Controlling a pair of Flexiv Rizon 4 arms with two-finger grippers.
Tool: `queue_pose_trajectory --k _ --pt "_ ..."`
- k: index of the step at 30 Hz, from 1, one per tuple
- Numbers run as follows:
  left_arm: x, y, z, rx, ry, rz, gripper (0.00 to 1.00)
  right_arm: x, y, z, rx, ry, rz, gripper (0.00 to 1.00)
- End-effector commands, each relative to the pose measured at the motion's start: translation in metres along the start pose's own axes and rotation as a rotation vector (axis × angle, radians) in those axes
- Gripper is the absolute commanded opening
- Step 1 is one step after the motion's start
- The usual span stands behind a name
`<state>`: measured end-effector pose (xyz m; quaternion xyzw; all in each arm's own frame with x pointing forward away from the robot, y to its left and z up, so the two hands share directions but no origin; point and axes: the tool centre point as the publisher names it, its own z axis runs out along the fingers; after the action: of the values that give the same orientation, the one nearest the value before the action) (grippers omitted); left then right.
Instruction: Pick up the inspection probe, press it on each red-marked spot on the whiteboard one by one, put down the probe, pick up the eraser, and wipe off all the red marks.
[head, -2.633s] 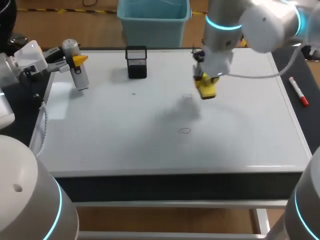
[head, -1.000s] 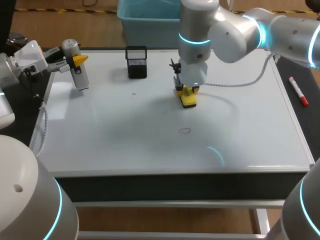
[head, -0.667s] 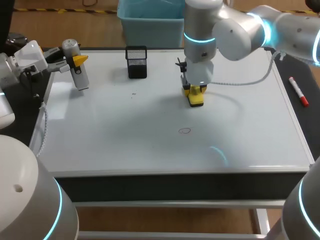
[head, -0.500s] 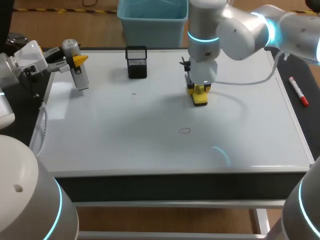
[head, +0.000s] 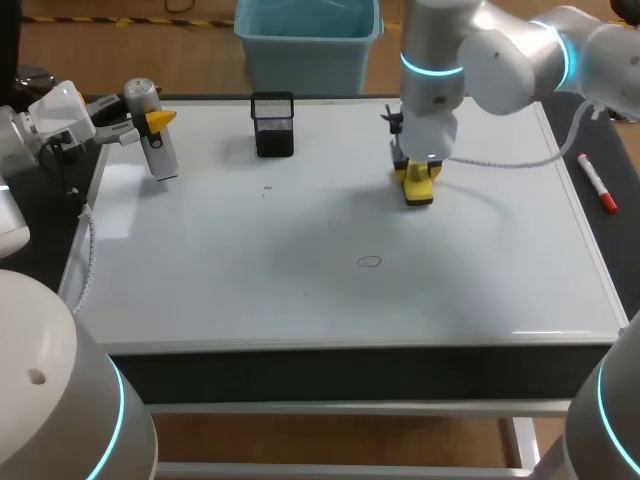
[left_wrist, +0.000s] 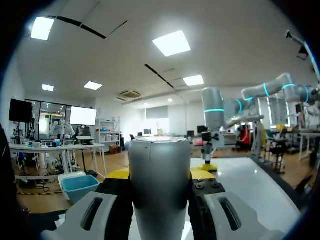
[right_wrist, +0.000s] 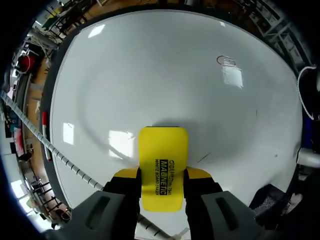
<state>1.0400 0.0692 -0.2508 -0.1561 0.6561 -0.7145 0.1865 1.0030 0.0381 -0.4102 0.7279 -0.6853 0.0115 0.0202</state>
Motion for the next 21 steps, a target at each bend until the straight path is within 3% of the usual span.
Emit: queue_pose_trajectory --k 1,6,21 --pt "0.0 0.0 0.001 0.002 -0.001 0.002 0.0 0.024 0.0 -0.027 0.002 0.009 -0.019 0.0" --pt "0.0 0.0 0.001 0.002 -0.001 0.002 0.0 0.044 0.0 -0.042 0.024 0.005 0.011 0.0" --pt "0.0 0.0 0.001 0.002 -0.001 0.002 0.0 0.044 0.0 -0.042 0.024 0.005 0.011 0.0"
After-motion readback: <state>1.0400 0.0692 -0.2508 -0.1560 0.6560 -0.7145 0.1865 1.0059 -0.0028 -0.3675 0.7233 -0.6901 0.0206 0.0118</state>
